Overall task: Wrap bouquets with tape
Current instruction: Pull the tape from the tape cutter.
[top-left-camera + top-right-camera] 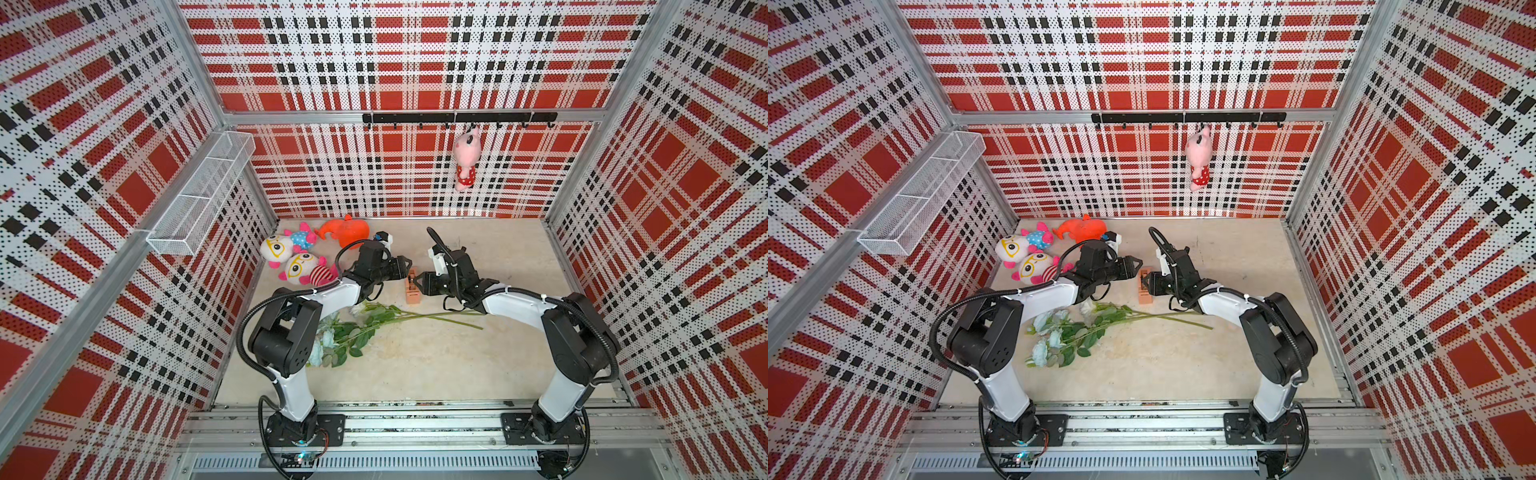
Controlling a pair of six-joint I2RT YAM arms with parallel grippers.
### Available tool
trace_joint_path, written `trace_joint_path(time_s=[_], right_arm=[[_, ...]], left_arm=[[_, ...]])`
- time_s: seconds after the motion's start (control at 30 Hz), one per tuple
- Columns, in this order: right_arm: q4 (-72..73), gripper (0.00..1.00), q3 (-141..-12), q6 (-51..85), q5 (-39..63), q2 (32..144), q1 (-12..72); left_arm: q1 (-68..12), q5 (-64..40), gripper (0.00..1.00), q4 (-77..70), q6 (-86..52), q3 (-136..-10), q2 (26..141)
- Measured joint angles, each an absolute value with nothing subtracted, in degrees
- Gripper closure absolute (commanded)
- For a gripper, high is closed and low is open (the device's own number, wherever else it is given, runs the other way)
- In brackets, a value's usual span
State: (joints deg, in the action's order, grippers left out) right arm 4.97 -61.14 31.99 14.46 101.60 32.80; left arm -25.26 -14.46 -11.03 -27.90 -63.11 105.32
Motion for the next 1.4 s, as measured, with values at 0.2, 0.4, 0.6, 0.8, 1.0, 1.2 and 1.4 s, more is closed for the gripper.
trace_joint_path(time_s=[0.2,0.4,0.6,0.8,1.0,1.2,1.4], right_arm=[[3.07,0.65,-63.05,32.71,15.9,104.73,32.6],[1.39,0.67,-64.1,32.71,16.71,106.78,32.6],[0.49,0.69,-65.67,32.71,16.91,108.05,32.6],[-0.14,0.71,-66.13,32.69,16.88,108.25,32.62],[-1.8,0.72,-67.22,32.56,15.86,108.66,32.91],[-3.97,0.72,-68.66,32.47,13.85,108.95,33.71],[-5.85,0.71,-69.69,32.45,11.29,108.99,34.65]], left_arm=[[-24.69,-15.38,0.52,-10.5,-28.42,-63.48,108.18],[-24.43,-15.94,0.54,-10.39,-28.56,-64.34,109.73],[-24.08,-16.36,0.57,-10.39,-29.21,-64.34,110.98],[-23.79,-16.6,0.58,-10.44,-29.39,-64.58,112.38],[-23.81,-17.15,0.59,-10.59,-29.56,-65.41,113.6],[-23.79,-17.39,0.61,-10.66,-29.76,-65.8,113.86],[-23.79,-17.69,0.64,-10.76,-29.87,-65.84,114.06]])
